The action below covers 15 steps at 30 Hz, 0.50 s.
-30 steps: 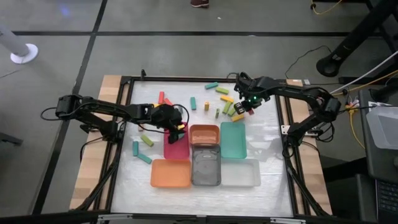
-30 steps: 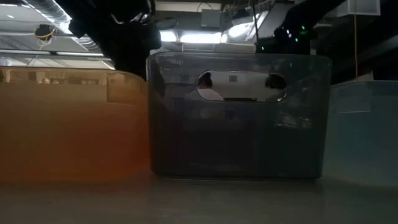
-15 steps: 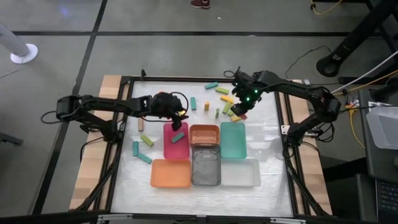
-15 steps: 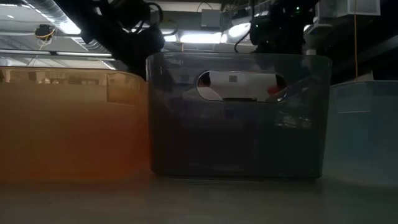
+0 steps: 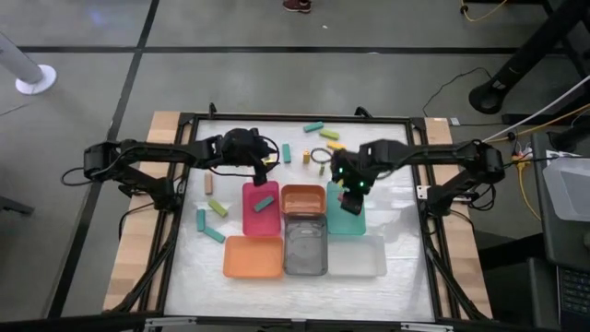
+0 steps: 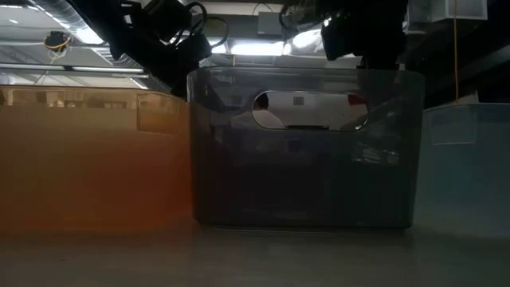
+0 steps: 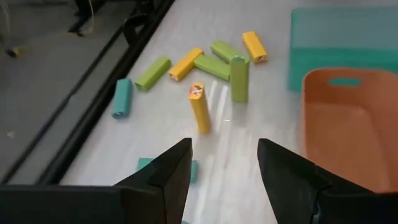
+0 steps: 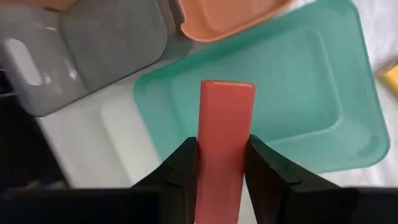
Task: Sort blocks
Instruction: Put the orange block into the green bin, then put the blue block into the pink bin
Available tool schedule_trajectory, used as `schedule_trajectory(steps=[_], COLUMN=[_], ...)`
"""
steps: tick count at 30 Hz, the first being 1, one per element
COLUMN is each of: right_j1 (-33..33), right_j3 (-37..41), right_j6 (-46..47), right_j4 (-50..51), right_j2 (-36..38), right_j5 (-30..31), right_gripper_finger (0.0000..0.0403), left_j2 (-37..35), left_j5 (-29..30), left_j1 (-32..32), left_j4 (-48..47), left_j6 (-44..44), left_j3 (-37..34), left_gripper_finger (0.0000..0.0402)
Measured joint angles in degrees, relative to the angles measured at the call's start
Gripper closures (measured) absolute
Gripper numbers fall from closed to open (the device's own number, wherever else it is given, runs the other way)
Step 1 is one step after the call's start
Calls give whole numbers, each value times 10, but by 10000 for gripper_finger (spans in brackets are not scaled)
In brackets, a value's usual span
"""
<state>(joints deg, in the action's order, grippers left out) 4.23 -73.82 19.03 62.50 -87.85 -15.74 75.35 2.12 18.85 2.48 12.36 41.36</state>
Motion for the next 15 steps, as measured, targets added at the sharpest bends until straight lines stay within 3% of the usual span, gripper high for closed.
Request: schedule_trajectory(steps=[6,15], right_j1=[-62,-84], right_j3=[0,0], right_j6=[0,0], right_j4=[-5,-17], right_j2=[0,0], right_j5=[90,103], right_gripper_finger=[271,205], left_j2=[0,0], left_j5=[0,0], left_j1=[15,23], left_j4=[-1,-18], left_j6=[108,213], left_j3=[0,0], left_gripper_finger=[231,231])
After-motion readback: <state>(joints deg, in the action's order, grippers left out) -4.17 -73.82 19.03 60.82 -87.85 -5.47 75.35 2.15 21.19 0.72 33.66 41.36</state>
